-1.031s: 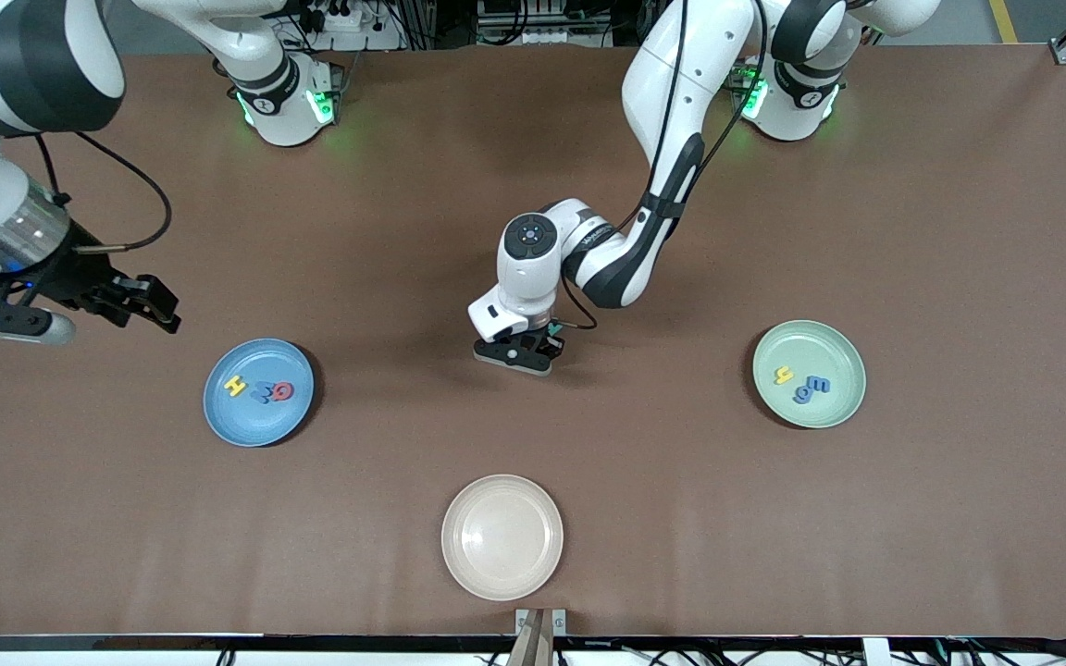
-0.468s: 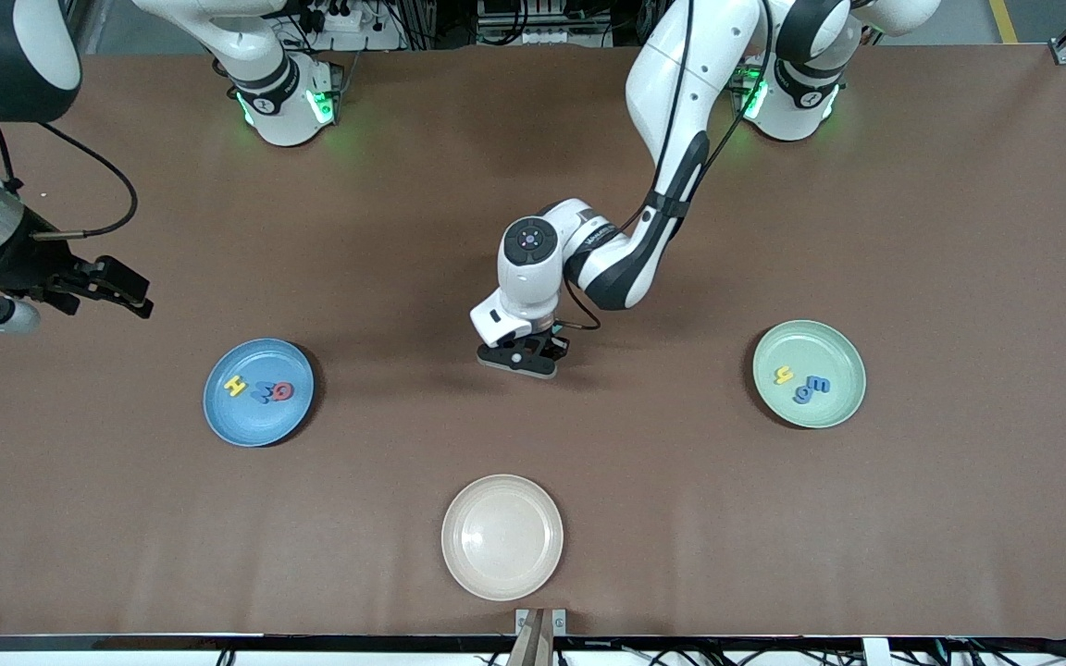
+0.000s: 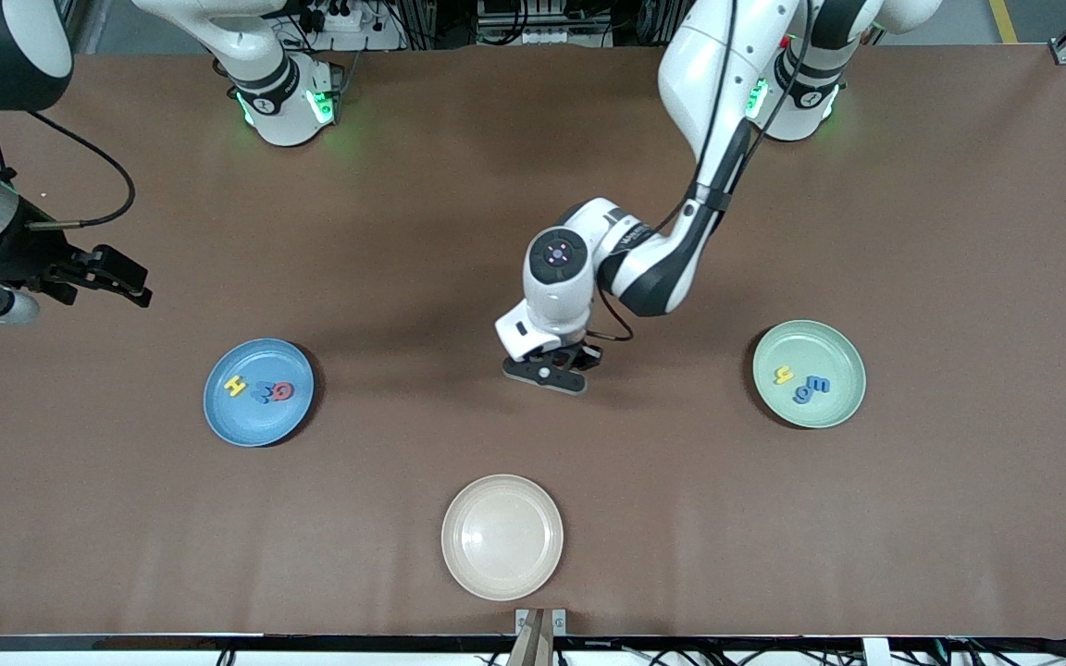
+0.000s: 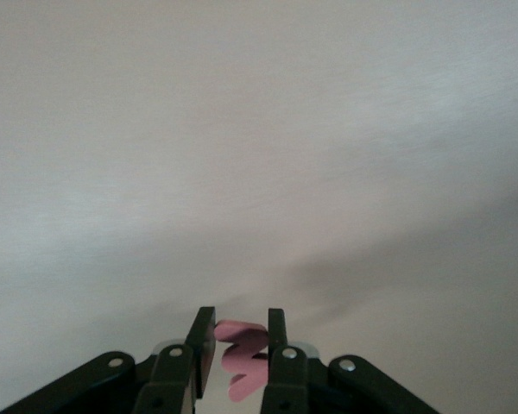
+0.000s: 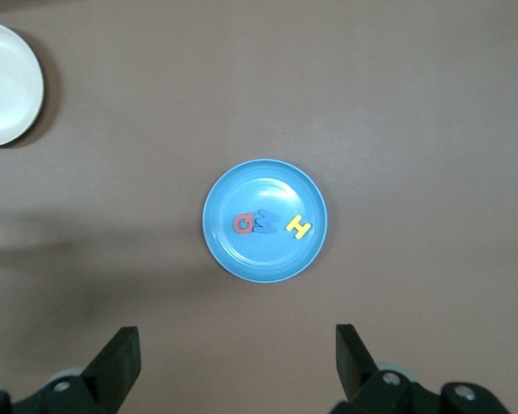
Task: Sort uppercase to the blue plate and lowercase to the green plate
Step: 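Carry the pink w to the green plate with the left gripper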
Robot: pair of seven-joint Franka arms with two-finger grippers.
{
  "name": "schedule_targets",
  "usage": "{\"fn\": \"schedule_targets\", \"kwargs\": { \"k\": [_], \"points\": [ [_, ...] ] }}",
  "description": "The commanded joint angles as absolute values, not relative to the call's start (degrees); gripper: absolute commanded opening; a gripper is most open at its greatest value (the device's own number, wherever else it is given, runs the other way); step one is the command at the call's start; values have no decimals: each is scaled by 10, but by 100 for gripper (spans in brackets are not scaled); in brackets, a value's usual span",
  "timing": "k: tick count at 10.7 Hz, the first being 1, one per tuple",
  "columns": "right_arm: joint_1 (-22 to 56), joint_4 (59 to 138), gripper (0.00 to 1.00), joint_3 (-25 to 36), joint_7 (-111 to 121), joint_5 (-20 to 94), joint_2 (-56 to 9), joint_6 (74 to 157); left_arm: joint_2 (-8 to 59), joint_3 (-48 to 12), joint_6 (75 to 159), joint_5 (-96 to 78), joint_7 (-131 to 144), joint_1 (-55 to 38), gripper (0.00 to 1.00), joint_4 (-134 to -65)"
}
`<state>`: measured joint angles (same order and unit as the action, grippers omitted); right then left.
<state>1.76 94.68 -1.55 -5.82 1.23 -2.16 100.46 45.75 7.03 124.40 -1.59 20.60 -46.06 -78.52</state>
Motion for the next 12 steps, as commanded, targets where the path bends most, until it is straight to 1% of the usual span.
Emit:
{"fn": "schedule_targets", "kwargs": {
  "k": [1,4,8,10,12],
  "points": [
    [26,932,100,-11,-56,14,-22,978,395,68,1202,-20,96,-410,0,-852],
    [24,933,100,-10,-53,13,-21,966,332,66,1201,24,-27,-328,0,-937],
    [22,932,100,-1,-50,11,-21,966,295,55,1210,72,-139,-226,0,-1009],
    [25,932,100,-2,-51,11,-22,967,274,52,1250,78,-159,-187,0,-1063],
    [25,930,100,-2,-51,11,-22,968,272,52,1294,77,-159,-171,0,-1099]
  ]
}}
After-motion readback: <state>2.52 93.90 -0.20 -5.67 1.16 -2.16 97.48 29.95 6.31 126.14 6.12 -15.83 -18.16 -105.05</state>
